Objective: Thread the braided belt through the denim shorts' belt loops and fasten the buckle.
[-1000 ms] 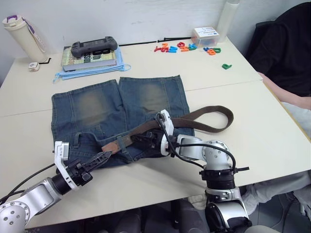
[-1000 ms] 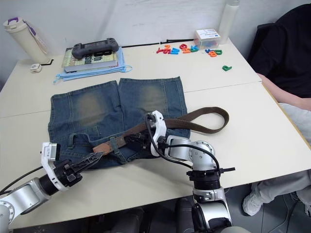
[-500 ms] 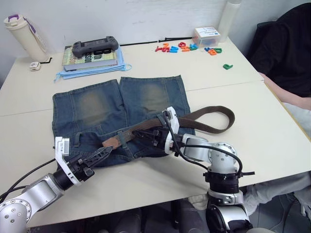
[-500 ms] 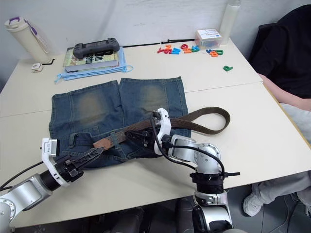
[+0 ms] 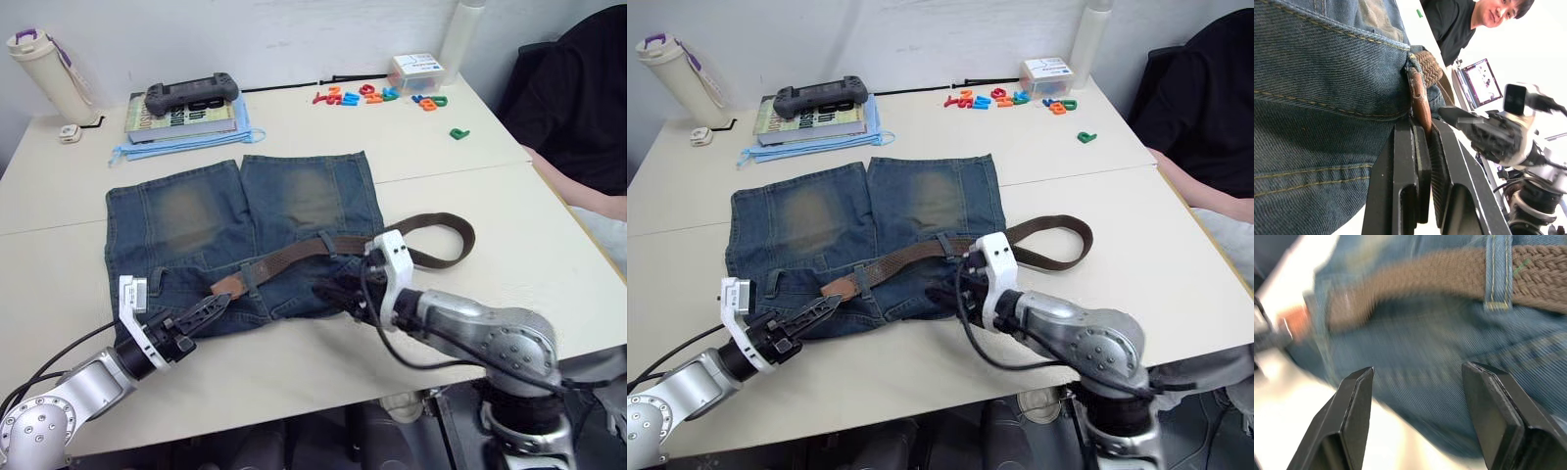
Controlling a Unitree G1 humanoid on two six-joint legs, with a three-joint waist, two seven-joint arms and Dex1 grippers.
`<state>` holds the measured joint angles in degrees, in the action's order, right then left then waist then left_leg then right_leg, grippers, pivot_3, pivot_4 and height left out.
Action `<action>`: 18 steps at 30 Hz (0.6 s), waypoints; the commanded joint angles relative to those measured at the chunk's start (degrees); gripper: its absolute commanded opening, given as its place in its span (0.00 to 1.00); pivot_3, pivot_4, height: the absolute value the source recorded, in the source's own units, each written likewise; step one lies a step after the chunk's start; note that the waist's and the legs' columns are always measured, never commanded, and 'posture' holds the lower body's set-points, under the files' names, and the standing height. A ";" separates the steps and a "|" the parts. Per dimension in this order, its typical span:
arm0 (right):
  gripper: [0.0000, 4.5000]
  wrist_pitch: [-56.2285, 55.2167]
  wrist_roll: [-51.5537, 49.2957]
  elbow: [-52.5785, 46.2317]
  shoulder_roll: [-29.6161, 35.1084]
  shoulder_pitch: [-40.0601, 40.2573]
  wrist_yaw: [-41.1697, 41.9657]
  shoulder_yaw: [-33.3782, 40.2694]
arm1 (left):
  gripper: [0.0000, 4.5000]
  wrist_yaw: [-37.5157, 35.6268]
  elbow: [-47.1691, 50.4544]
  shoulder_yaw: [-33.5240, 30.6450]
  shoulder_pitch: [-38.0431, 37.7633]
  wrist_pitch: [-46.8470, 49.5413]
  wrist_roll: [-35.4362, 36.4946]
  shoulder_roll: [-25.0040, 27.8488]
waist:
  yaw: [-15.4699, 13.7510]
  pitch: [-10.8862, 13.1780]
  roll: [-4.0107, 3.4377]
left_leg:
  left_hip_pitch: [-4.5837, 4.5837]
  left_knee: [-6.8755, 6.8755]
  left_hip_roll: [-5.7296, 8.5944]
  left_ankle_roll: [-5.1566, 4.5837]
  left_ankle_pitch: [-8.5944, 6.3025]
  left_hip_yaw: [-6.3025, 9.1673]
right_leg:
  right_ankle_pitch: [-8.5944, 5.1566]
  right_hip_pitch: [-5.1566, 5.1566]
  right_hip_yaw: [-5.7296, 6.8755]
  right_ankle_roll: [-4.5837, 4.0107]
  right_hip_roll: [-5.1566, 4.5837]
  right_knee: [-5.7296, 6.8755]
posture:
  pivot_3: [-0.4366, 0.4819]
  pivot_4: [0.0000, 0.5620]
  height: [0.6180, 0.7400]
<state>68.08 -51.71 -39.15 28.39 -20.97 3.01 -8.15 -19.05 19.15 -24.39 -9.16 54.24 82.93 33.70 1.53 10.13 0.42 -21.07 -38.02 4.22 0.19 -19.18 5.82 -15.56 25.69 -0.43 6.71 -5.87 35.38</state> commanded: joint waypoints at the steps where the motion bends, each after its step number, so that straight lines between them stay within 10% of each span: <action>1: 0.68 -10.18 13.21 -7.42 8.40 1.01 7.27 -11.24 | 0.00 -1.74 -0.49 -0.50 0.38 -0.92 -0.41 -0.01 | -0.01 -0.01 0.05 | 0.00 0.01 -0.01 0.00 0.00 0.00 | 0.00 -0.01 0.01 0.00 0.00 -0.02 | 0.48 0.27 0.78; 5: 0.68 -23.26 33.27 -5.48 17.91 -0.21 11.68 -24.39 | 0.00 -1.73 -0.61 -0.04 0.97 -0.66 -0.39 -0.06 | -0.13 0.00 0.08 | 0.01 -0.01 -0.01 0.03 0.01 0.01 | 0.00 -0.04 0.05 0.00 0.00 -0.03 | 0.48 0.27 0.78; 15: 0.68 -38.89 61.86 8.51 17.54 -2.14 16.74 -33.40 | 0.00 1.30 0.42 0.74 2.62 -0.49 1.08 -0.77 | -0.36 0.00 0.15 | 0.02 -0.04 0.01 0.04 0.02 0.02 | 0.01 -0.08 0.04 0.02 0.00 -0.05 | 0.48 0.27 0.78; 18: 0.52 -39.97 65.41 10.45 15.98 -1.29 17.95 -32.82 | 0.00 2.11 0.84 0.83 2.90 -0.46 1.46 -1.01 | -0.72 -0.01 0.17 | 0.04 -0.04 0.00 0.07 0.03 0.02 | 0.01 -0.09 0.04 0.02 0.01 -0.03 | 0.48 0.27 0.78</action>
<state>28.57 11.01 -29.59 44.54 -22.74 20.33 -41.25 -17.11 17.88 -23.00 -6.70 54.27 83.03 32.62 0.80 10.12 0.59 -21.02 -38.07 4.22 0.26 -19.15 5.85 -15.54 25.59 -0.40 6.73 -5.85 35.36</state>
